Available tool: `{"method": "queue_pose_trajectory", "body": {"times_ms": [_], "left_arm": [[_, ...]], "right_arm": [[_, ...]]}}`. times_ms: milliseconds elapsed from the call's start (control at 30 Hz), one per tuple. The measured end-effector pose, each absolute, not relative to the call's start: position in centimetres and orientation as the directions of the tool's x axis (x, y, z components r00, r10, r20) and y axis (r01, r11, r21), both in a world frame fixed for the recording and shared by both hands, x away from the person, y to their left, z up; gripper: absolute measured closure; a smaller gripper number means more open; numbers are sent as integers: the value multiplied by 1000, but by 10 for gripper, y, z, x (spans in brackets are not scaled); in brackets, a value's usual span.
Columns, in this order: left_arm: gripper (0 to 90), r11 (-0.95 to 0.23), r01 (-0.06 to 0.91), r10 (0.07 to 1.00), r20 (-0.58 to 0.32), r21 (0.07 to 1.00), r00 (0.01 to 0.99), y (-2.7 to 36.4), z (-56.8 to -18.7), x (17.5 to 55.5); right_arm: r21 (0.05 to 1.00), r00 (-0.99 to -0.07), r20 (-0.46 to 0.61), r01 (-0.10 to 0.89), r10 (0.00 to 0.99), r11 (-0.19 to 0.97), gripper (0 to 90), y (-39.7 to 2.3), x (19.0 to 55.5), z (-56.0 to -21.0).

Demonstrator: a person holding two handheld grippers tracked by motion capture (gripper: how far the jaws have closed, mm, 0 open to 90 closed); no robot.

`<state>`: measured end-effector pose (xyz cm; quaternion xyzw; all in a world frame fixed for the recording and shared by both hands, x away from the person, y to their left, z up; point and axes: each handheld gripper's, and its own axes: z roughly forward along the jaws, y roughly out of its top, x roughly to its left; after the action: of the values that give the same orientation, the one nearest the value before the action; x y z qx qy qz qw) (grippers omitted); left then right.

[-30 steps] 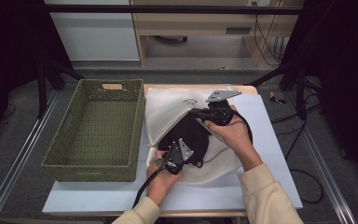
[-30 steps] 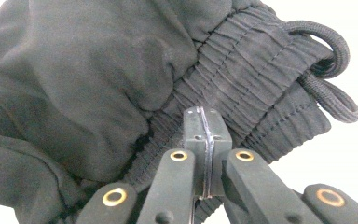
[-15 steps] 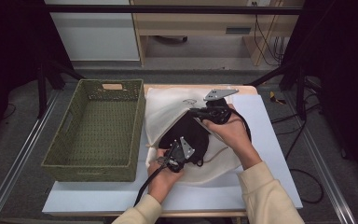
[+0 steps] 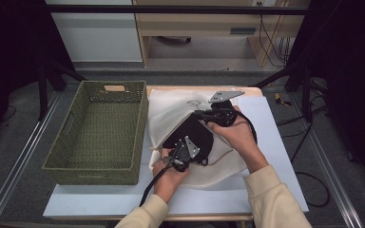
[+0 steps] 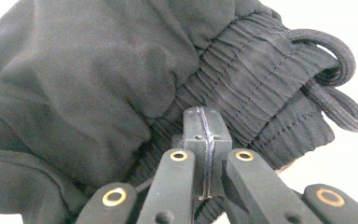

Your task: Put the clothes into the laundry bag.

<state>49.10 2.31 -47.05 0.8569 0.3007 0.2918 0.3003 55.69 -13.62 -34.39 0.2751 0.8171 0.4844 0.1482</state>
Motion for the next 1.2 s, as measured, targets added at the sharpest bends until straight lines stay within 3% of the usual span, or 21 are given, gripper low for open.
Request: {"method": "queue_pose_trajectory", "body": {"times_ms": [1200], "left_arm": [[900, -632, 341, 699, 320, 696, 640, 18, -472, 506]], "right_arm": [[860, -802, 47, 336, 595, 384, 875, -134, 573, -346]]}}
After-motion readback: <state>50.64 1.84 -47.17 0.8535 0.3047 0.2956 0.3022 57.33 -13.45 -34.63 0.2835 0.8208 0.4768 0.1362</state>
